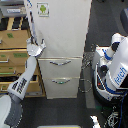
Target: Opening the fridge
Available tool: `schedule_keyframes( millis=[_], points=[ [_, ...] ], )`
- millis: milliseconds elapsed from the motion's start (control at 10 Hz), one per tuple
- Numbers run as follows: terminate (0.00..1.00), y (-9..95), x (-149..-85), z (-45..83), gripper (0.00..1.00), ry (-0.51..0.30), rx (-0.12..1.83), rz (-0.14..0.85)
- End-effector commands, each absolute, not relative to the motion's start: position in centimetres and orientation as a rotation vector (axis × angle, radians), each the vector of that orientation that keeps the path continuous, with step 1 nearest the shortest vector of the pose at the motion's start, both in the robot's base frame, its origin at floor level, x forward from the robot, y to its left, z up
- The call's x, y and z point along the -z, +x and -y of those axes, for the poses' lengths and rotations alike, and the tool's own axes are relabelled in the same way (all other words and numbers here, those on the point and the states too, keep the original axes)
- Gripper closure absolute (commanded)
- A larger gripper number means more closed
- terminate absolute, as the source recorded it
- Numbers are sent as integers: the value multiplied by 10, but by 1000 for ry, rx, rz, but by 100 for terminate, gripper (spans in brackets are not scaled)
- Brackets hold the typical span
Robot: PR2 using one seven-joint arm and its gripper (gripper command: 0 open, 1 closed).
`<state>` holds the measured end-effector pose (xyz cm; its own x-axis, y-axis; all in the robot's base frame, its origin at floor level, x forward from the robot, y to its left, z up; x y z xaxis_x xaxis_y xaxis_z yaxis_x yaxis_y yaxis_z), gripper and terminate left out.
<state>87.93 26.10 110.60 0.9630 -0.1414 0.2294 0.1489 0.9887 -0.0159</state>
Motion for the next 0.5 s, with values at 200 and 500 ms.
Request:
schedule_keyframes(
  millis=[200, 500],
  points=[
    [0, 939, -1035, -247, 100, -152, 274, 96],
    [0, 941, -1030, -241, 100, -168, 300, 82]
  ],
)
